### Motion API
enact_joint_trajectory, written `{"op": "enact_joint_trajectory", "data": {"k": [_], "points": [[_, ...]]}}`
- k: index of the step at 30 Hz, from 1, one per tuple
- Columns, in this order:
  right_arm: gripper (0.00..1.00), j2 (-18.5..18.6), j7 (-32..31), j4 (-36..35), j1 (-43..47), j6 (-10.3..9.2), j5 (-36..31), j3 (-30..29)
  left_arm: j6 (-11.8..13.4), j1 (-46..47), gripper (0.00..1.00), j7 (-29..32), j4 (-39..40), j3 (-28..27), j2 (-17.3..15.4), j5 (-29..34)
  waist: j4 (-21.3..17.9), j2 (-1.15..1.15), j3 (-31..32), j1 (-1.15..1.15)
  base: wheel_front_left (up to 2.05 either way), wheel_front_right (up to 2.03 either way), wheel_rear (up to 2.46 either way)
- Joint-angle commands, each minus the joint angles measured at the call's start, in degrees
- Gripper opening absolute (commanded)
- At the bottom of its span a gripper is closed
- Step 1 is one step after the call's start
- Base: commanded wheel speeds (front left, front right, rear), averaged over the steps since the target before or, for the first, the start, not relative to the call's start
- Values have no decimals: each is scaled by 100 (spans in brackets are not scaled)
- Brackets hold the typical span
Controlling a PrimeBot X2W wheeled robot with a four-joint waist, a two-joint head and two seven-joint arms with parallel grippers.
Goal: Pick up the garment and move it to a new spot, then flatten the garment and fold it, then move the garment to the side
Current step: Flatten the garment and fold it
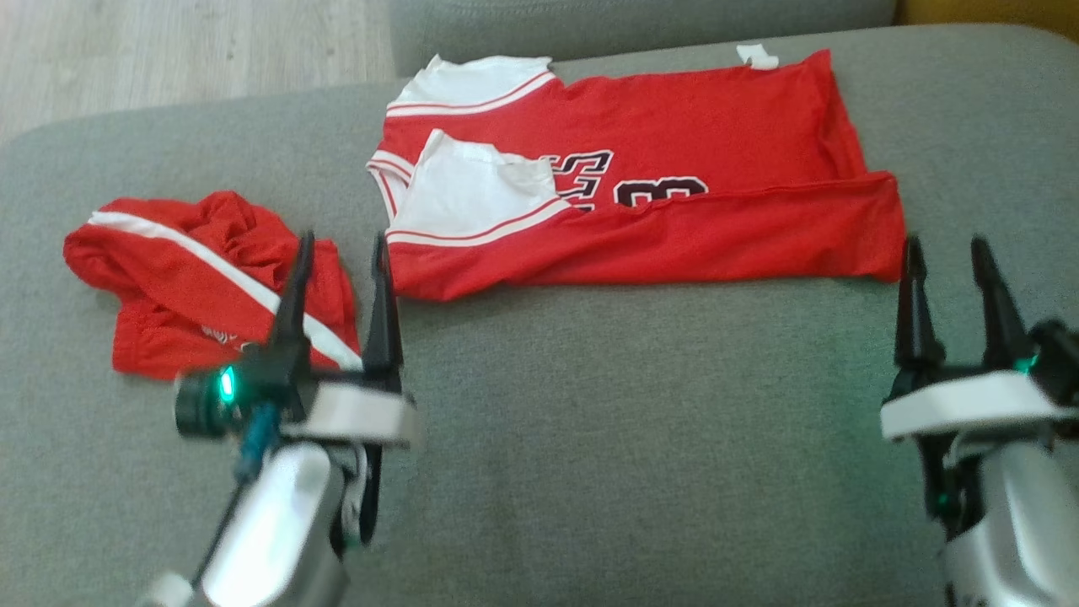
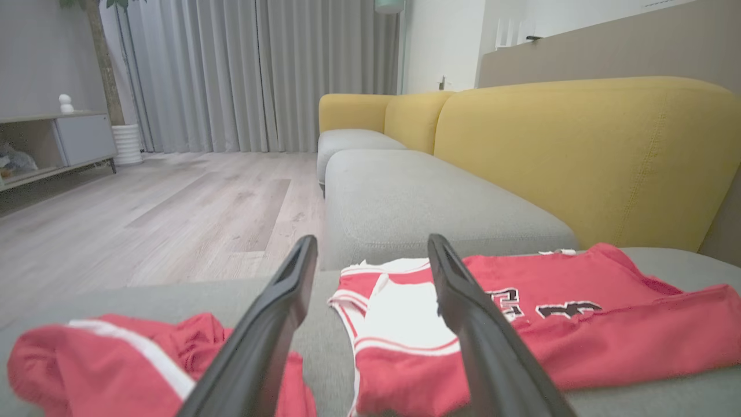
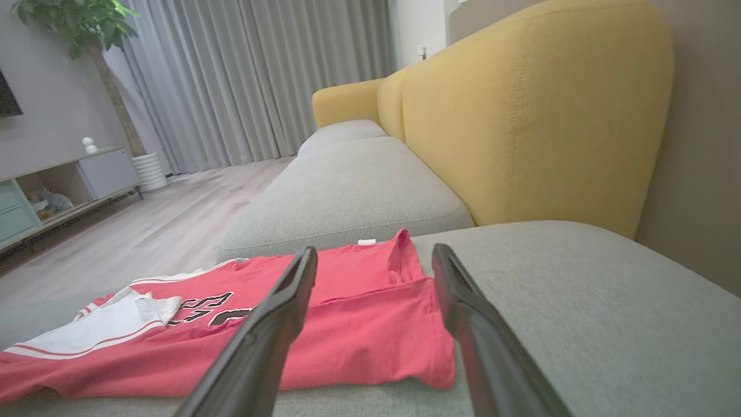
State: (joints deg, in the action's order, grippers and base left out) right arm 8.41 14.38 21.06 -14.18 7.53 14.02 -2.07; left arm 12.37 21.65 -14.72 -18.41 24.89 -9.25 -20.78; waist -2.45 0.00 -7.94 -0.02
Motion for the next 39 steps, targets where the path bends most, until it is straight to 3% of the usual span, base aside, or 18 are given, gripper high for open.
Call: {"op": "enact_joint_trajectory", "data": {"k": [1,8,20,34,39], "points": [[100,-138,62,-303,59,-4,-110,-33,7,31,100,-27,127,-294,9,85,-33,0,74,2,0,0,0],[100,-468,62,-675,445,-4,-294,-171,-175,-181,100,-28,-233,-543,194,268,-172,0,50,2,0,0,0],[100,-540,62,-882,210,-4,-272,99,-419,899,100,227,-1678,-622,141,182,-591,0,-468,2,0,0,0],[100,-552,62,-940,117,-4,-21,297,-48,1390,100,706,-3356,-715,106,89,-862,0,-711,2,0,0,0],[100,-552,62,-889,116,-4,13,323,-79,1405,100,973,-3621,-635,210,37,-838,0,-662,2,0,0,0]]}}
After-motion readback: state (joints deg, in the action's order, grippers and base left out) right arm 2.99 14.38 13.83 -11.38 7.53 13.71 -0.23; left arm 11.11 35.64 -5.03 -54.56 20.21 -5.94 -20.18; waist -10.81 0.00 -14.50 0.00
